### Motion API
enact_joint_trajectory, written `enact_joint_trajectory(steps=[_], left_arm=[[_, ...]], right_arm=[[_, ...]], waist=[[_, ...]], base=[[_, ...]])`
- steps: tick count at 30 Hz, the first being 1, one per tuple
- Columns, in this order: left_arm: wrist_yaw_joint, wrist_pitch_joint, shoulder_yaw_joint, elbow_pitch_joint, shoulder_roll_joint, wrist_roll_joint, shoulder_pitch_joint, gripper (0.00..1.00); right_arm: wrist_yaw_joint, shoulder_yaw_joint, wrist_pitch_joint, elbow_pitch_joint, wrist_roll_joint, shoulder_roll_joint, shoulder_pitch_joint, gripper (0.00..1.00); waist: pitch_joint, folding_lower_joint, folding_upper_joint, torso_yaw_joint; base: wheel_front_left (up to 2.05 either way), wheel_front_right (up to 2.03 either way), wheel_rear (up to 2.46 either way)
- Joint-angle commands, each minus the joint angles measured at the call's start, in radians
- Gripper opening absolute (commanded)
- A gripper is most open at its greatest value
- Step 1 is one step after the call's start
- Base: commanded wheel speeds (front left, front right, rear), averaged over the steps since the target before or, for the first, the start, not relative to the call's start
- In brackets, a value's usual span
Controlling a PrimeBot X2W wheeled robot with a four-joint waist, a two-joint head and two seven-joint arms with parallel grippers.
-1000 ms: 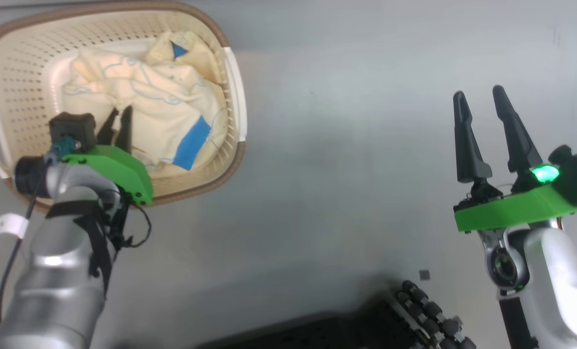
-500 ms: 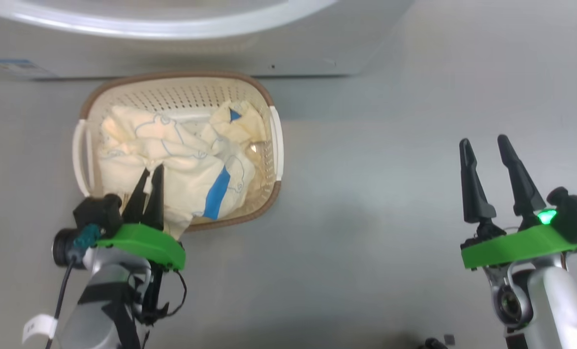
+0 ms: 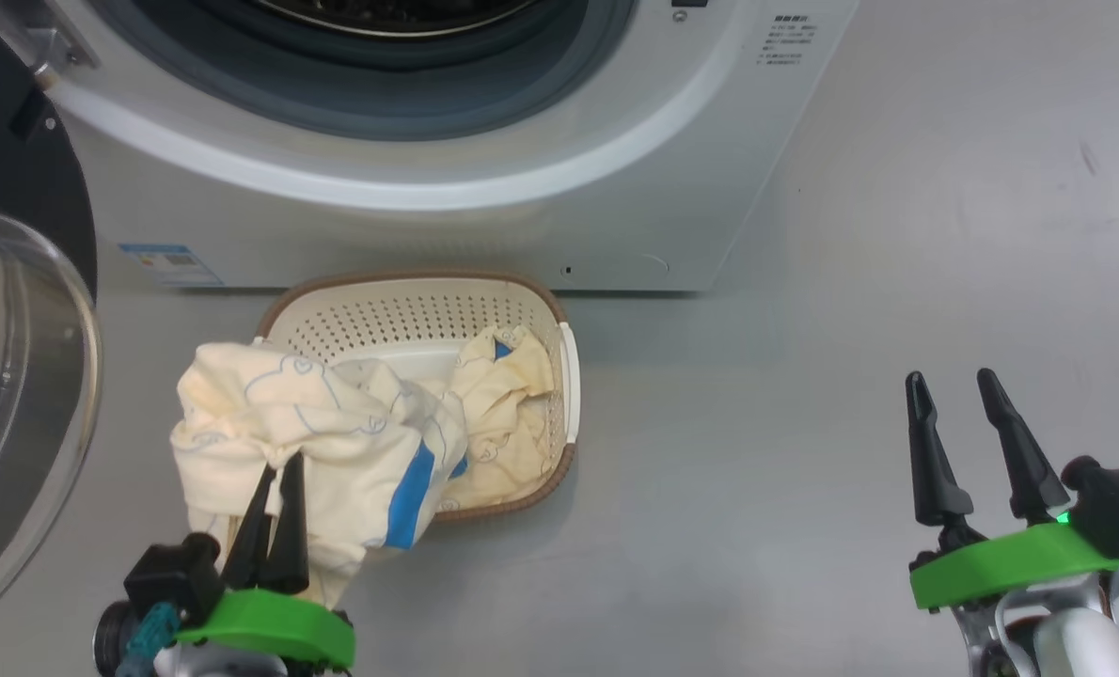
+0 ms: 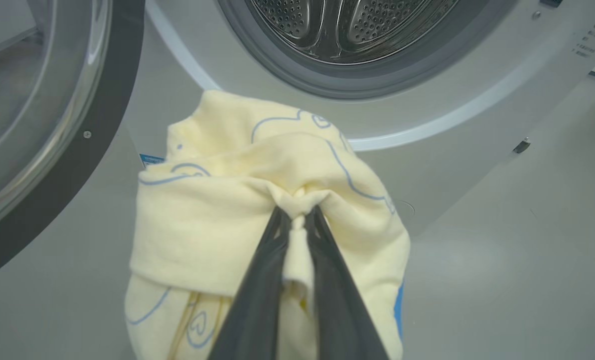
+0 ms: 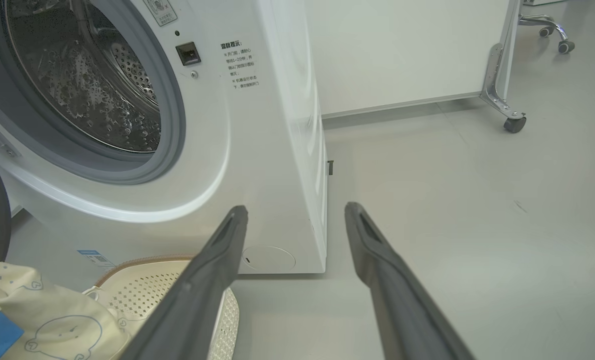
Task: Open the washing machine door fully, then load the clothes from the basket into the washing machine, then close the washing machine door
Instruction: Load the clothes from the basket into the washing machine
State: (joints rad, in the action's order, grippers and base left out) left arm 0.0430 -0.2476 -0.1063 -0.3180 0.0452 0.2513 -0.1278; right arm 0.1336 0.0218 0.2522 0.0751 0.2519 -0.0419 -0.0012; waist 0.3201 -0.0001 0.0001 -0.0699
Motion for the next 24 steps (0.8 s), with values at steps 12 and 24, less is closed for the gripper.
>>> enact_joint_trajectory(steps=[12, 24], left_arm=[[-0.039, -0.014, 0.028, 0.172, 0.005, 0.03, 0.148, 0.0], [-0.064, -0.014, 0.039, 0.225, 0.005, 0.052, 0.233, 0.0]], right_arm=[[-0.003, 0.0, 0.01, -0.03, -0.026, -0.023, 0.082, 1.0], [-0.003, 0.015, 0.01, -0.037, -0.042, -0.027, 0.137, 1.0]], waist=[[-0.178, 0.0001, -0.0001, 0.04], [-0.253, 0.0001, -0.0001, 0.052]], base=[[0.0, 0.0, 0.0], [0.0, 0.0, 0.0]])
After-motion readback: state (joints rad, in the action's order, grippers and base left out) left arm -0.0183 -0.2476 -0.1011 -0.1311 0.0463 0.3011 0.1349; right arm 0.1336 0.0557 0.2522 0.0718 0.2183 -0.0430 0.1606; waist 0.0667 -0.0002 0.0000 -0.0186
